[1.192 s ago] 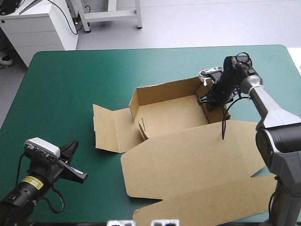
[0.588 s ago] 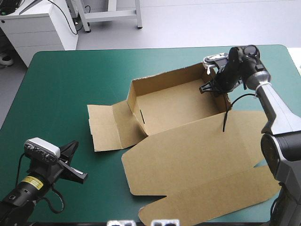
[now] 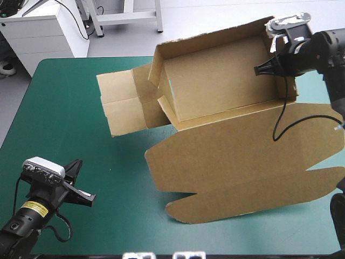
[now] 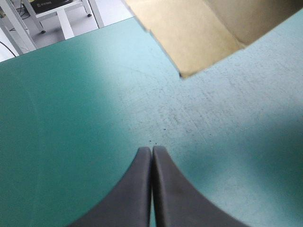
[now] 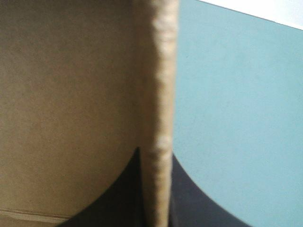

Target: Fold the box

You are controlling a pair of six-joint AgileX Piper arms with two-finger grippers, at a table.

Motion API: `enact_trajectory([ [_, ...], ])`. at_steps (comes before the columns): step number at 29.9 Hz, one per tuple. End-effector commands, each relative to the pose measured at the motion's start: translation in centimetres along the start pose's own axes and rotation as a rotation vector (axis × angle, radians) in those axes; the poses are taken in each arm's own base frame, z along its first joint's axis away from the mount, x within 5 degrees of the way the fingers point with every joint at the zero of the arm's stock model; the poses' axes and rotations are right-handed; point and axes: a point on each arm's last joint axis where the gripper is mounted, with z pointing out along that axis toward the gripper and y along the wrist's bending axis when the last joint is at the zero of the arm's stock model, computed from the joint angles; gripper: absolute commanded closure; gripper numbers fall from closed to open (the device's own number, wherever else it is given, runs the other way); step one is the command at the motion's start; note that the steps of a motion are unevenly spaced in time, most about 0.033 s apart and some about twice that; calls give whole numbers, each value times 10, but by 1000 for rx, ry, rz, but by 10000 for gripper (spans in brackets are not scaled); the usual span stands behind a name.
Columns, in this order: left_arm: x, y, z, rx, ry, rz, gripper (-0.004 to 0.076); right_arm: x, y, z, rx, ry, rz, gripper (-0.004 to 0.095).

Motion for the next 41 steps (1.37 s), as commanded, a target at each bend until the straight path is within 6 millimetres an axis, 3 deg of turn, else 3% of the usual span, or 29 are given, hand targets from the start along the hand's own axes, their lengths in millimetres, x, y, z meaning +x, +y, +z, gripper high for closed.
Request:
enact_trajectory([
  [1,-16,3,-3,-18,-109,-13,733,3,-20,-54,65,-116,71,926],
  [9,-24,4,5,-27,-168,-33,732,10,-32,-82,54,-178,136,928],
  [18,-39,9,67,-34,-190,-140,732,10,-29,-86,24,-190,116,928],
  [23,-53,45,104,-168,-156,-293,732,10,-28,-89,21,-197,113,928],
  [29,-68,87,126,-293,-135,-337,726,10,-28,-89,18,-198,111,927],
  [41,-76,102,189,-265,-76,-508,710,9,-23,-89,-26,-207,81,927],
])
